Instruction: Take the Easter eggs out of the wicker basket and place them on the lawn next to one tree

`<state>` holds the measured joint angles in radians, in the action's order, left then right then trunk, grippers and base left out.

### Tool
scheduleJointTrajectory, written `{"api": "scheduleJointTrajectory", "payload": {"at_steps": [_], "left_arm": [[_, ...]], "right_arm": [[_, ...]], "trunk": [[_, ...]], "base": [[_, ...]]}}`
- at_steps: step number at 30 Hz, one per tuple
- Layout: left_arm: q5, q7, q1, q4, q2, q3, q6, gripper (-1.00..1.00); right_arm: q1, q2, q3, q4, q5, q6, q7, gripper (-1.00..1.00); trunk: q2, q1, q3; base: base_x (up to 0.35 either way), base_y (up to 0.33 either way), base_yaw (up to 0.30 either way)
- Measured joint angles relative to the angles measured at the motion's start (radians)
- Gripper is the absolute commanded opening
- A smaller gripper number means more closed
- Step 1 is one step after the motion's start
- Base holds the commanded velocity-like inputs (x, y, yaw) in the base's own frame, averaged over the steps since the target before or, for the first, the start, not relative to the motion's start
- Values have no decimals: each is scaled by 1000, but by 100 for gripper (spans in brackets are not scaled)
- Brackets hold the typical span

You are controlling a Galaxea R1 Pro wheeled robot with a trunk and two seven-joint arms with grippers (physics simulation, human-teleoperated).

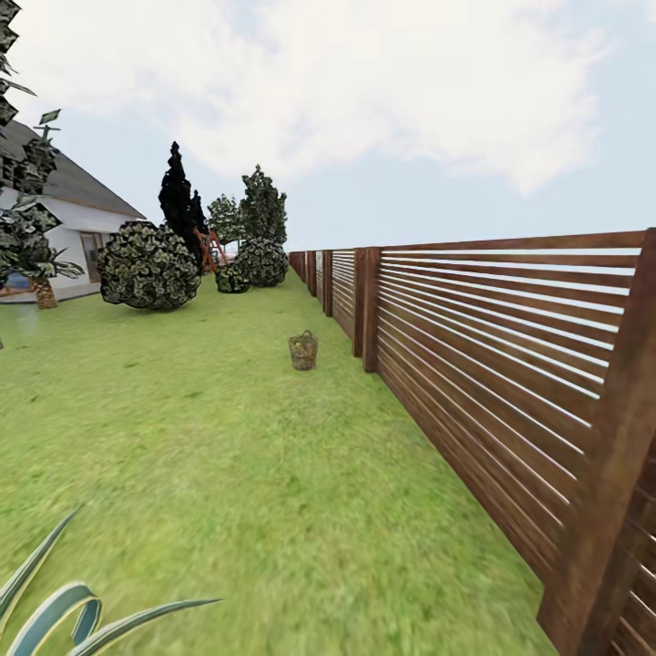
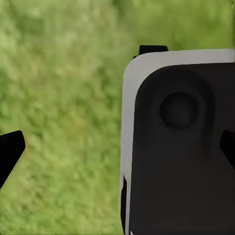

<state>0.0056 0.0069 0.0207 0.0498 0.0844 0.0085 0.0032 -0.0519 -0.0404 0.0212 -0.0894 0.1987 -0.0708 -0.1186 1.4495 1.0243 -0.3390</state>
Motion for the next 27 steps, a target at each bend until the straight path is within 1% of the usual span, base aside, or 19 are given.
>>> {"api": "scheduleJointTrajectory", "payload": {"at_steps": [16, 24, 27], "left_arm": [[0, 0, 0, 0, 0, 0, 0, 100], [0, 0, 0, 0, 0, 0, 0, 100], [0, 0, 0, 0, 0, 0, 0, 100]], "right_arm": [[0, 0, 1, 0, -1, 0, 0, 100], [0, 3, 0, 0, 0, 0, -1, 100], [0, 1, 0, 0, 0, 0, -2, 100]], "trunk": [[0, 0, 0], [0, 0, 0], [0, 0, 0]], "base": [[320, 0, 5], [320, 0, 207], [320, 0, 96]]}}
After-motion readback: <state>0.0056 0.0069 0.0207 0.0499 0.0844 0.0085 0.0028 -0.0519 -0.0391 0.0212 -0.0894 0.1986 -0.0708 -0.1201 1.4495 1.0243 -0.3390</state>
